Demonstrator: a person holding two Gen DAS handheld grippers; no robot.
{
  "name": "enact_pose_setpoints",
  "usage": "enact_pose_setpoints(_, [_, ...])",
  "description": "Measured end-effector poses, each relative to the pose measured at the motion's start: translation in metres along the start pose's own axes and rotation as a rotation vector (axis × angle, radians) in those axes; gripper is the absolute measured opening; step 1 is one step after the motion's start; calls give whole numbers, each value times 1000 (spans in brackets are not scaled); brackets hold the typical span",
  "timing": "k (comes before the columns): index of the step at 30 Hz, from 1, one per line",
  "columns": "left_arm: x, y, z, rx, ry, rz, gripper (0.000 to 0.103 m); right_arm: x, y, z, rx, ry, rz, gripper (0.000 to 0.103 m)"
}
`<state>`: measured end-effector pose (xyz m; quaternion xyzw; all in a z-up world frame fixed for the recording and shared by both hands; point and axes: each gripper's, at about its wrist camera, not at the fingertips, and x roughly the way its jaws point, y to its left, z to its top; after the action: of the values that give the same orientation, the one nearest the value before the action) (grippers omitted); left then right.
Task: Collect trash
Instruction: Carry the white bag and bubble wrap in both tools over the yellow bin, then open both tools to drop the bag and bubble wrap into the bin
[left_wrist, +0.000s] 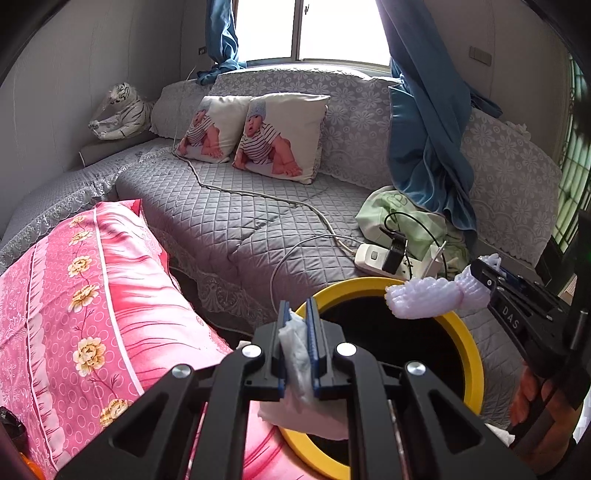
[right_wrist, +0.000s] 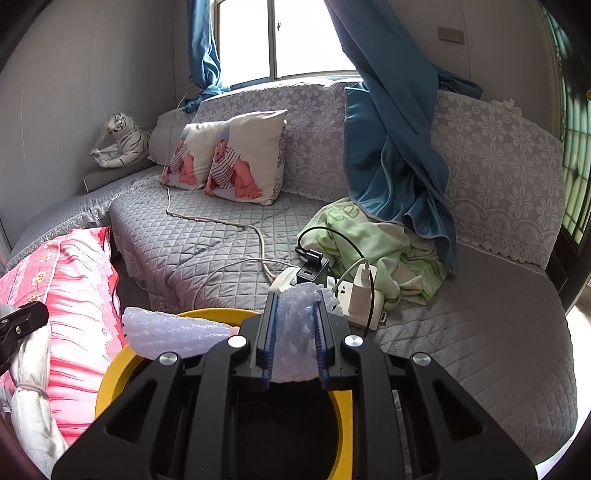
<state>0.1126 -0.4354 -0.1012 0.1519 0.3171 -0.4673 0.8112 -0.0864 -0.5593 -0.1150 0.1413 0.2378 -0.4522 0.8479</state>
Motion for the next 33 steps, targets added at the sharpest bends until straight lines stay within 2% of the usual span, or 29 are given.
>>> enact_pose_setpoints(7, [19, -3, -7, -11, 25, 25, 9, 15, 10, -9, -36, 46, -11, 19])
enact_pose_setpoints(16, [28, -6, -13, -21, 53, 17, 10, 35, 10, -15, -35, 88, -24, 23])
enact_pose_setpoints(18, [27, -5, -14, -30, 56, 0, 14, 36, 7, -15, -18, 88, -34, 30])
enact_pose_setpoints(21, [23, -1, -14, -49, 42, 23, 41, 34, 0, -13, 5, 77, -50, 42])
enact_pose_setpoints(22, [20, 1, -15, -62, 35, 23, 50, 33, -2, -13, 13, 75, -52, 43])
enact_pose_setpoints(27, [4, 17, -10, -121, 7, 26, 51, 23, -7, -7, 25, 51, -62, 47])
enact_pose_setpoints(33, [-34, 44, -7, -200, -54, 30, 51, -2, 2, -2, 31, 5, 7, 47])
